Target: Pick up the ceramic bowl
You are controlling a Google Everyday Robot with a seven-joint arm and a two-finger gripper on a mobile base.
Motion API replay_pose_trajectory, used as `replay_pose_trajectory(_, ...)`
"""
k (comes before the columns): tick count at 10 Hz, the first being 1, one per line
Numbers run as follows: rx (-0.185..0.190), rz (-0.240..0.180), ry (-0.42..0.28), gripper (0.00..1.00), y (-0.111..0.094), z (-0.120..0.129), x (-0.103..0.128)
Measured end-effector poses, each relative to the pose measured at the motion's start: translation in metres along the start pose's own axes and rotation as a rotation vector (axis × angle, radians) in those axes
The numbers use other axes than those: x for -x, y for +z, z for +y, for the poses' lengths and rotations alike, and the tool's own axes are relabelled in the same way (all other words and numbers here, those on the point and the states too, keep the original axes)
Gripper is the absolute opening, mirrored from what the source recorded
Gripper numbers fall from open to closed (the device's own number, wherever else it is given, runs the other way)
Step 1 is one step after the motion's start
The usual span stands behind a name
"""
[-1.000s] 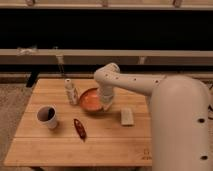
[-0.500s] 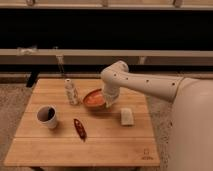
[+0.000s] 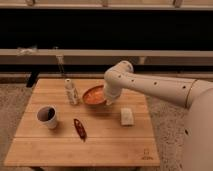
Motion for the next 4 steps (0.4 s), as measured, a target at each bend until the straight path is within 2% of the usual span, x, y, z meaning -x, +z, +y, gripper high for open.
replay_pose_trajectory(4, -0.009, -0.004, -0.010, 0.00, -0.0020, -0.0020, 0.0023)
